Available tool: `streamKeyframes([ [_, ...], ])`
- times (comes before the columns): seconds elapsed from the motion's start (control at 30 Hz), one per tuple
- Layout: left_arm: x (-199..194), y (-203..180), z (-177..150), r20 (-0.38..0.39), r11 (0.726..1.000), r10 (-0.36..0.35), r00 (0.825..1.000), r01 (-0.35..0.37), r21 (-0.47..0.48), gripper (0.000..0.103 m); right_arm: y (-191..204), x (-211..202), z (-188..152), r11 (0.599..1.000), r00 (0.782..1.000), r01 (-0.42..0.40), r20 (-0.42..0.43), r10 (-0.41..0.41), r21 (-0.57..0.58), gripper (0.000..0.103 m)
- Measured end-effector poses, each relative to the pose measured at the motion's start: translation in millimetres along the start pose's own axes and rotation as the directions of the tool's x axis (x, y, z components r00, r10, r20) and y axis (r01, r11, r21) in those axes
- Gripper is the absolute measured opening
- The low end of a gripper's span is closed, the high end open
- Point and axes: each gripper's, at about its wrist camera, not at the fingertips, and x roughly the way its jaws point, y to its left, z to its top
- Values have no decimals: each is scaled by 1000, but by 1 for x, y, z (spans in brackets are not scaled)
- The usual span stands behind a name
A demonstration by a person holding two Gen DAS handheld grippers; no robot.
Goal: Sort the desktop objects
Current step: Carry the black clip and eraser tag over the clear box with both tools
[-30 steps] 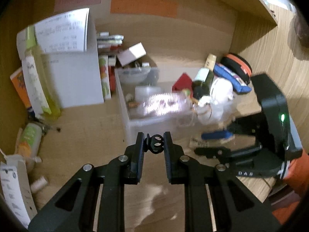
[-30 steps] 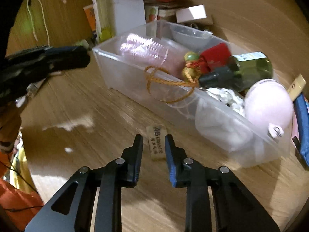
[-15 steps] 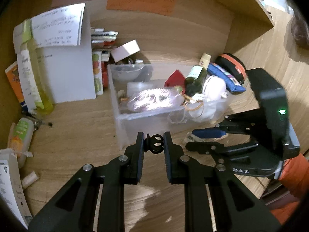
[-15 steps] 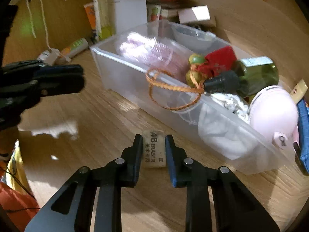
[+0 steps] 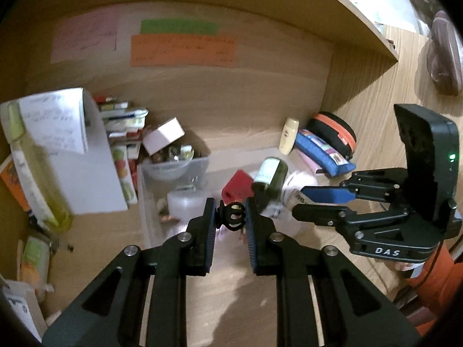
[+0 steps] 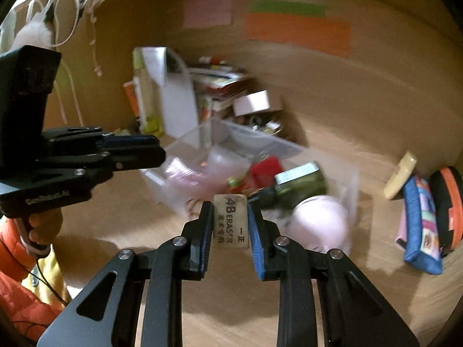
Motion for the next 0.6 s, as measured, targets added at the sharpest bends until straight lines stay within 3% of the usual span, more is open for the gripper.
streamKeyframes([
  [0.17,27,-5,3,-42,1000,-23,999,23,-2,19,-19,13,6,999,1000,15,-18,-15,33,22],
  [0.37,72,-4,-5,-146,1000,-24,989,25,2,19,-35,38,2,997,998,12,-66,-7,74,22],
  [0.6,71,3,-7,-151,999,-34,988,32,-17,19,-38,48,-3,997,996,18,-88,-12,73,22],
])
